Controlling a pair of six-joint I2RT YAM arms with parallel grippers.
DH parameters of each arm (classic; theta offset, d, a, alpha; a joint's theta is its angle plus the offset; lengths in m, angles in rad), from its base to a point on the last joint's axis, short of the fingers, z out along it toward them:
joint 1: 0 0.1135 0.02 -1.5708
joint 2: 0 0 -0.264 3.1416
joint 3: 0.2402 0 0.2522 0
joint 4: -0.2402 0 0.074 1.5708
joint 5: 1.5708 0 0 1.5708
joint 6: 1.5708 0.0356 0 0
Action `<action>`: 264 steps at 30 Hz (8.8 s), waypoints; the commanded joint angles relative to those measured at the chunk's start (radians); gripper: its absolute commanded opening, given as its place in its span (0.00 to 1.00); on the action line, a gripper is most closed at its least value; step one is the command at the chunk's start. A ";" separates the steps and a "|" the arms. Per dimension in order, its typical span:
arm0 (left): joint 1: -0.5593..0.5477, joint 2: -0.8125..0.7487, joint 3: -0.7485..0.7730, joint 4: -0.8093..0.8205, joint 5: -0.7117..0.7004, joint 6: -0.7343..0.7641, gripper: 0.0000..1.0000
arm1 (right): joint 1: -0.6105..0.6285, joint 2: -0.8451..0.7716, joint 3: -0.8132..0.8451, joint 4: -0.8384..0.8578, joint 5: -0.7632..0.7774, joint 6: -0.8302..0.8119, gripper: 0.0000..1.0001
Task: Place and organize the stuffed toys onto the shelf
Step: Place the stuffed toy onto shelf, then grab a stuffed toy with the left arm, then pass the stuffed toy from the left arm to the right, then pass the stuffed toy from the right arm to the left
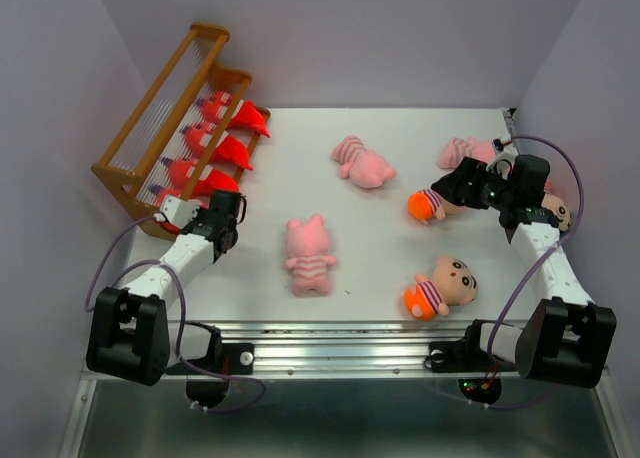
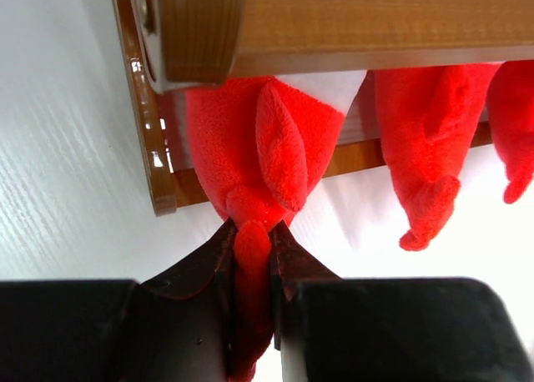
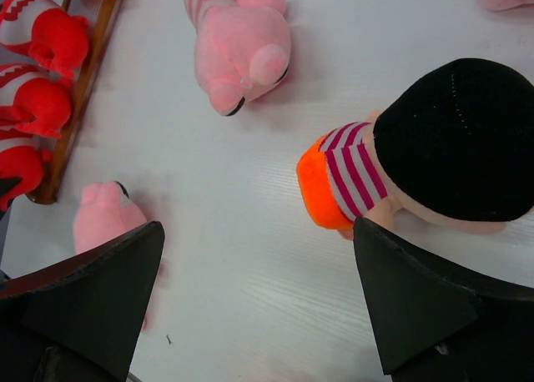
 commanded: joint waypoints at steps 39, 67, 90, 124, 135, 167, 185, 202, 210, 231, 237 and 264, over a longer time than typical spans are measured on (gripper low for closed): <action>0.099 -0.266 -0.145 0.117 0.253 0.123 0.89 | -0.003 -0.016 0.005 0.052 0.015 -0.022 1.00; 0.070 -0.606 -0.056 0.252 1.213 0.646 0.98 | -0.003 -0.037 -0.006 -0.055 -0.562 -0.440 1.00; -0.518 0.275 0.386 0.058 0.296 0.693 0.97 | -0.003 0.064 0.020 -0.159 -0.571 -0.549 1.00; -0.543 0.054 0.021 1.076 0.847 0.328 0.00 | 0.061 0.007 0.011 -0.322 -0.809 -0.799 1.00; -0.606 0.241 0.117 1.412 0.879 0.261 0.00 | 0.161 0.012 -0.023 -0.203 -0.823 -0.660 1.00; -0.681 0.427 0.247 1.378 0.842 0.370 0.16 | 0.201 -0.076 -0.168 0.408 -0.818 -0.138 0.01; -0.684 0.019 0.407 0.510 0.371 0.898 0.92 | 0.201 -0.100 -0.079 0.100 -0.337 -0.339 0.01; -0.974 0.249 0.476 0.281 0.214 0.952 0.86 | 0.201 -0.097 -0.072 0.089 -0.046 -0.339 0.01; -0.975 0.372 0.546 0.272 0.166 0.946 0.86 | 0.201 -0.094 -0.070 0.089 -0.085 -0.339 0.01; -0.951 0.377 0.372 0.691 0.062 0.880 0.70 | 0.201 -0.085 -0.069 0.089 -0.155 -0.313 0.01; -0.952 0.364 0.283 0.793 0.036 0.857 0.70 | 0.191 -0.079 -0.069 0.095 -0.183 -0.287 0.01; -0.919 0.265 0.182 0.942 -0.072 0.771 0.00 | 0.173 -0.111 -0.067 0.103 -0.180 -0.263 1.00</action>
